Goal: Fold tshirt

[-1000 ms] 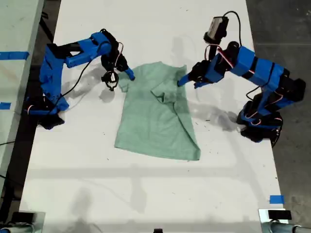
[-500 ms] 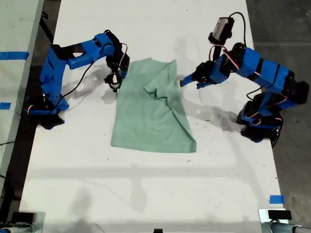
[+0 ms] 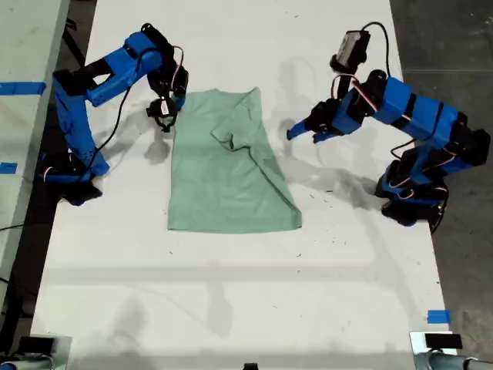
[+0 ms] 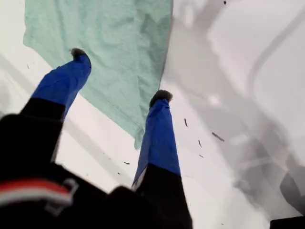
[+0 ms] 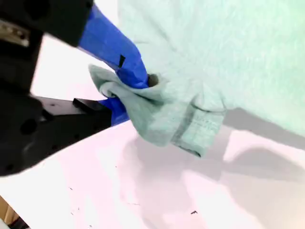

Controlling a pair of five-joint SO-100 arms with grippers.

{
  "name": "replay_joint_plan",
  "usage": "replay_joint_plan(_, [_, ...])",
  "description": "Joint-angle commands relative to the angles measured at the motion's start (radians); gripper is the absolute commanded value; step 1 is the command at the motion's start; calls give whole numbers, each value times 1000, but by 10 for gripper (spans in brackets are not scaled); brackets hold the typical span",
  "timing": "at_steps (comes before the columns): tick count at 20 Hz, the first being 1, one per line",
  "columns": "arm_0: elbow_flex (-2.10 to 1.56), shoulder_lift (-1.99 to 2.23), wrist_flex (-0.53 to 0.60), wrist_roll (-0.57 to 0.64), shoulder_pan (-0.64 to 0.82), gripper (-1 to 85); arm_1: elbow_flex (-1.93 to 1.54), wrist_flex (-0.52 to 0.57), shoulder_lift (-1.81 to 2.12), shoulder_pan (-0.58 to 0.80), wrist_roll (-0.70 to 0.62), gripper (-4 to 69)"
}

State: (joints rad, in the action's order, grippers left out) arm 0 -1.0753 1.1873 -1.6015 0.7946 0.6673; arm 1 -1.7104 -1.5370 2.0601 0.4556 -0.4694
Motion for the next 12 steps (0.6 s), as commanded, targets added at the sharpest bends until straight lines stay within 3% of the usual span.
replay_joint_plan(1, [175,66,-49,-34,-52,0,-2,37,54,14,-6,248])
replay_joint_plan(4, [383,-67,-28,-46,-150,0,-15,44,54,9,-2,248])
replay_joint_plan(10, [388,-232,337,-32,-261,0,-32,48,58,-5,15,248])
replay_joint_plan(11, [388,-272,393,-14,-272,17,-32,48,60,-9,20,248])
replay_joint_plan(12, [388,-313,457,9,-285,116,-37,48,63,-11,23,248])
